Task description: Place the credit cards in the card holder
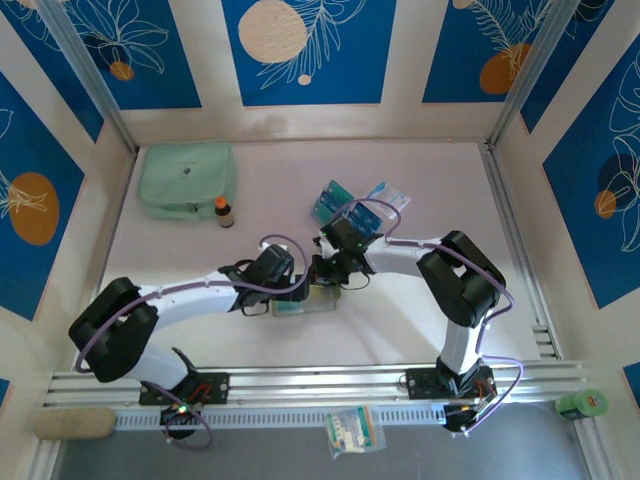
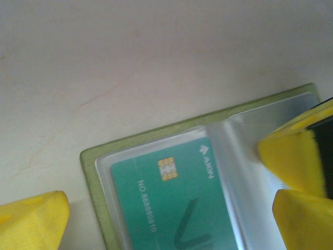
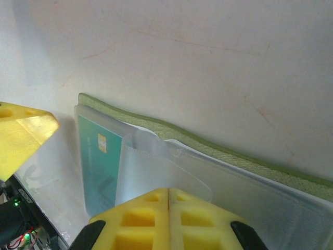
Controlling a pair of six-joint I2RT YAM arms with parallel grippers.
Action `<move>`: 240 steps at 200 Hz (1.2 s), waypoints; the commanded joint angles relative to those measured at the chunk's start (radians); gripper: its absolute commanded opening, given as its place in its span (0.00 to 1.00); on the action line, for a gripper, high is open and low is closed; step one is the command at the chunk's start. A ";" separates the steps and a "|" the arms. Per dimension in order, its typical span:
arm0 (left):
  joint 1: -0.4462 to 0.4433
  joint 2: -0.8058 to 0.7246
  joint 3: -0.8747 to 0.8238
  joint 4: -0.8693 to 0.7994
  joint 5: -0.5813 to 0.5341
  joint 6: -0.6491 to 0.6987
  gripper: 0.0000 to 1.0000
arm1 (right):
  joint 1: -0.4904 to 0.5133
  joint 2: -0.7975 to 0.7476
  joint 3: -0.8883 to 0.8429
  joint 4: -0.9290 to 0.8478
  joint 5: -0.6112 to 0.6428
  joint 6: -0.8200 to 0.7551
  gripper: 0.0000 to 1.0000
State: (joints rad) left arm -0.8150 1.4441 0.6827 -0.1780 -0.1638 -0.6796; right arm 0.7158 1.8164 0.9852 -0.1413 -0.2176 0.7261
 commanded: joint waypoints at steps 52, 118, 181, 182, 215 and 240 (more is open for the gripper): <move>-0.011 0.012 -0.064 0.035 0.006 -0.009 0.98 | -0.025 -0.080 -0.039 0.008 -0.022 0.028 0.04; -0.010 -0.021 -0.069 0.022 -0.013 -0.013 0.99 | -0.045 -0.105 -0.094 0.042 -0.011 0.058 0.35; -0.011 -0.036 -0.077 0.017 -0.026 -0.018 0.99 | -0.031 -0.044 -0.077 0.075 -0.047 0.075 0.36; -0.010 -0.037 -0.077 0.016 -0.026 -0.018 0.99 | -0.031 -0.043 -0.077 0.076 -0.047 0.076 0.36; -0.010 -0.039 -0.079 0.017 -0.026 -0.018 0.99 | -0.029 -0.026 -0.075 0.086 -0.058 0.083 0.39; -0.010 -0.040 -0.080 0.016 -0.028 -0.018 0.99 | -0.028 -0.025 -0.074 0.093 -0.072 0.087 0.39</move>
State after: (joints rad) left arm -0.8150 1.4212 0.6147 -0.1421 -0.1696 -0.6838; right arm 0.6796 1.7752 0.9016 -0.0544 -0.2504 0.7990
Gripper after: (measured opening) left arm 0.994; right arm 0.386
